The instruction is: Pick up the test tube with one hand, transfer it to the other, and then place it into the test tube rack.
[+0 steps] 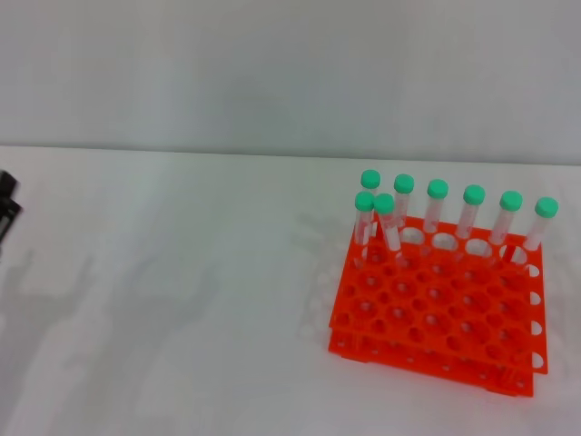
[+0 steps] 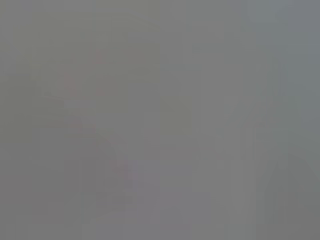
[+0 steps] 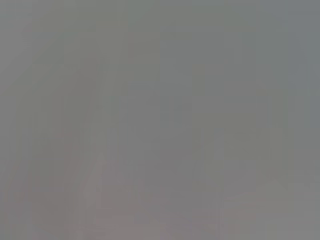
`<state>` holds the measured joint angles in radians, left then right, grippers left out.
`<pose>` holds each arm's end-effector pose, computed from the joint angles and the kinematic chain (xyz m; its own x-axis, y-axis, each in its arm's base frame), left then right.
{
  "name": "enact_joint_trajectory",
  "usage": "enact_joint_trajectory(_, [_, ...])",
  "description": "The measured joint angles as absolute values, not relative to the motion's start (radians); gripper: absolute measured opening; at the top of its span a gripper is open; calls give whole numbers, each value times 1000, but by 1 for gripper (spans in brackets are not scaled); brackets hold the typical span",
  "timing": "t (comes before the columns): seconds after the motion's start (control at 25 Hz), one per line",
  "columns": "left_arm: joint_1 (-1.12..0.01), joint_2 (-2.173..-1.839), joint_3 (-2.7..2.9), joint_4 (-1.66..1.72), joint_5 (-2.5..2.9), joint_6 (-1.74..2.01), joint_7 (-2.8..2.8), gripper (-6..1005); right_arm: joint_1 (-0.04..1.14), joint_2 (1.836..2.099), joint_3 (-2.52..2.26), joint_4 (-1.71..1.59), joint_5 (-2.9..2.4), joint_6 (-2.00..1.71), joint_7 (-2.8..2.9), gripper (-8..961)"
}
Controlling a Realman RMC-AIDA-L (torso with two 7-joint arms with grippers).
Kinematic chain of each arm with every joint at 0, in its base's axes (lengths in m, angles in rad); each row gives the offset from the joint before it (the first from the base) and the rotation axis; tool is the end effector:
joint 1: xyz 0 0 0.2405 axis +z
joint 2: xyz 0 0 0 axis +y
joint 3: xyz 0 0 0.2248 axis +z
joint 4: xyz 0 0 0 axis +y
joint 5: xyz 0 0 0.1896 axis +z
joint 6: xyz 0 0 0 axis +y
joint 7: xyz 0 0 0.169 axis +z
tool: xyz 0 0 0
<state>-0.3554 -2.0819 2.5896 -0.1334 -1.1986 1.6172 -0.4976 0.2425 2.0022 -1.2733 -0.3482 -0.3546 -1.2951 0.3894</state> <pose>-0.3080 0.2777 0.0831 0.5749 -0.2796 0.7689 0.7759 -0.1121 -0.6209 0.2970 0.3109 0.0862 0.7301 0.2202 -0.6469 -0.6124 -0.2091 -0.7624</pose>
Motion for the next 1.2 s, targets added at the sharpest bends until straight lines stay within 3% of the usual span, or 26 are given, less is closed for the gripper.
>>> enact_joint_trajectory(0.44, [-386,-2076,2499,-146,-1199,1609,-495,879,227,2003,-1261,-101,-349,-1611,300,838])
enact_joint_trajectory(1.2, [-359,-2085,2496,10,-1192,1539,-377,879,277,2003,-1223,-107,-159,-1550,256,838])
